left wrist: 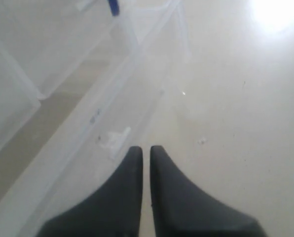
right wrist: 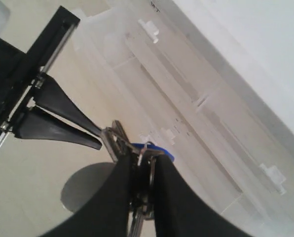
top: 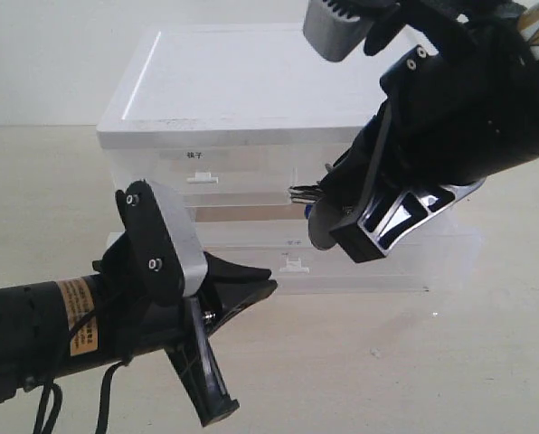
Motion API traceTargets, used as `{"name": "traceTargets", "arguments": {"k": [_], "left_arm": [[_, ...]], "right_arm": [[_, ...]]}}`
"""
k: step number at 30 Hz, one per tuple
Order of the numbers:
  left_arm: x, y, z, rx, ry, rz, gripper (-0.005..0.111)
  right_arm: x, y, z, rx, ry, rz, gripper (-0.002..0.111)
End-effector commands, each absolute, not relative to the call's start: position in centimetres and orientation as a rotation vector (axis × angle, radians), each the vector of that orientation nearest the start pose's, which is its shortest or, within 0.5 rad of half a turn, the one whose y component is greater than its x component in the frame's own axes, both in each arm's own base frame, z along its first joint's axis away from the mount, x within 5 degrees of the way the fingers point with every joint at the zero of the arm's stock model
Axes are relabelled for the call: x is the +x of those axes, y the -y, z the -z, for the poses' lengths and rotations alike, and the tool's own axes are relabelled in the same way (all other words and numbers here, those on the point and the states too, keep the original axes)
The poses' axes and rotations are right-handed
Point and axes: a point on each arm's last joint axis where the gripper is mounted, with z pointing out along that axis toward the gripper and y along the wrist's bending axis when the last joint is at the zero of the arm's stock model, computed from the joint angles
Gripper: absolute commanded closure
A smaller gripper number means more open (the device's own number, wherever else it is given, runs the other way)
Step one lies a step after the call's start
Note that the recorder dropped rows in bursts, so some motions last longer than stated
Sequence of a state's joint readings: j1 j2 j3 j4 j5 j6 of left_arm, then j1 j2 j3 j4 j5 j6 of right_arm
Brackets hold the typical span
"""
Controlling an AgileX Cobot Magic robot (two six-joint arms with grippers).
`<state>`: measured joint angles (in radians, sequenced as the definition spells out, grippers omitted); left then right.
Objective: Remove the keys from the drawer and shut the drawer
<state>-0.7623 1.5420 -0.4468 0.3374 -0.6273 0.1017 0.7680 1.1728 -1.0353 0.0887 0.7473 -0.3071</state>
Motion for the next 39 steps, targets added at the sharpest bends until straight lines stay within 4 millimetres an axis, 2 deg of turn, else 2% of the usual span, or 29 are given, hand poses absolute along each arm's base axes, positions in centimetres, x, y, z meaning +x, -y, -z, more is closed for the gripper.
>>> {"name": "traceTargets", "arguments": {"k": [1, 8, 11, 20, 24, 27, 30, 33, 34, 36, 39], "left_arm": [[18.4, 19.6, -15.2, 1.199, -1.676, 0.415, 0.102], [21.0, 19.3, -14.7, 1.062, -1.713, 0.192, 0.102], [22.0, 19.3, -14.8, 1.045, -1.711, 0.162, 0.102], [21.8, 19.9, -14.9, 1.058, -1.698, 0.226, 0.102], [21.4, 20.1, -15.2, 1.072, -1.692, 0.271, 0.102], [20.7, 19.4, -16.6, 1.053, -1.660, 0.275, 0.102], [19.3, 18.0, -19.2, 0.994, -1.587, 0.287, 0.102], [18.0, 16.4, -21.8, 0.873, -1.538, 0.320, 0.102], [17.2, 15.3, -23.4, 0.782, -1.509, 0.335, 0.102], [16.1, 14.1, -24.7, 0.727, -1.464, 0.348, 0.102], [15.1, 13.2, -24.9, 0.715, -1.442, 0.352, 0.102]], "right_arm": [[16.8, -17.1, -34.5, -1.195, -2.056, -0.324, 0.108], [16.8, -17.1, -34.5, -1.202, -2.051, -0.321, 0.108], [16.8, -17.1, -34.5, -1.202, -2.051, -0.321, 0.108], [16.7, -17.0, -34.4, -1.218, -2.062, -0.315, 0.108], [16.7, -16.9, -33.3, -1.284, -2.036, -0.282, 0.108], [17.0, -17.1, -31.3, -1.297, -2.027, -0.268, 0.108], [17.4, -17.5, -30.1, -1.325, -2.032, -0.253, 0.108], [17.9, -18.1, -29.3, -1.341, -2.045, -0.262, 0.108], [18.2, -18.7, -28.4, -1.373, -2.063, -0.281, 0.108], [19.1, -19.6, -26.6, -1.439, -2.066, -0.261, 0.108], [20.5, -20.8, -24.5, -1.487, -2.034, -0.222, 0.108]]}}
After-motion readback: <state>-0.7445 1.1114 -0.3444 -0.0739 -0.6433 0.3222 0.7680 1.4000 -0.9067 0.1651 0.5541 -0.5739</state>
